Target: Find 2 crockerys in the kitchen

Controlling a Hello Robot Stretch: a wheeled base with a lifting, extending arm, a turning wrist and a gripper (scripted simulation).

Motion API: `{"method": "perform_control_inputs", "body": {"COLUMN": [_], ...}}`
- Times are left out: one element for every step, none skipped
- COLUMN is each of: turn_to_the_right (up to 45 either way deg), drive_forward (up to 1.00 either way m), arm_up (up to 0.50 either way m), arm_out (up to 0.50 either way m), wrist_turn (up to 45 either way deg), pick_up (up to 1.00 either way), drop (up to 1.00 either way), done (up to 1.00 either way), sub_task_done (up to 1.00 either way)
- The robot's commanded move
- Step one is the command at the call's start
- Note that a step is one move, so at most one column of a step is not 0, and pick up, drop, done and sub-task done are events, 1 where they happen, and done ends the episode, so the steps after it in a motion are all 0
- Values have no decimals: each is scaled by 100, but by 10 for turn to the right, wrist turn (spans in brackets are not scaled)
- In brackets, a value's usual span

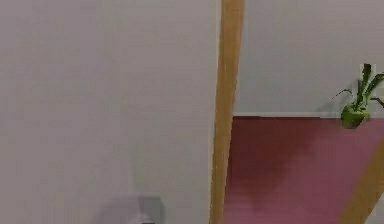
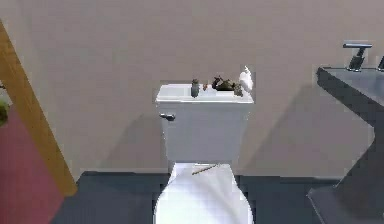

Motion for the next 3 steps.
{"method": "perform_control_inputs", "body": {"turn_to_the_right": [390, 0, -60], "drive_forward": [0, 95, 0], "arm_up": [0, 0, 0], "arm_out": [0, 0, 0], "wrist_turn": [0, 0, 0], "pick_up": [0, 0, 0], "drop": [0, 0, 0], "done": [0, 0, 0], "sub_task_done": [0, 0, 0]}}
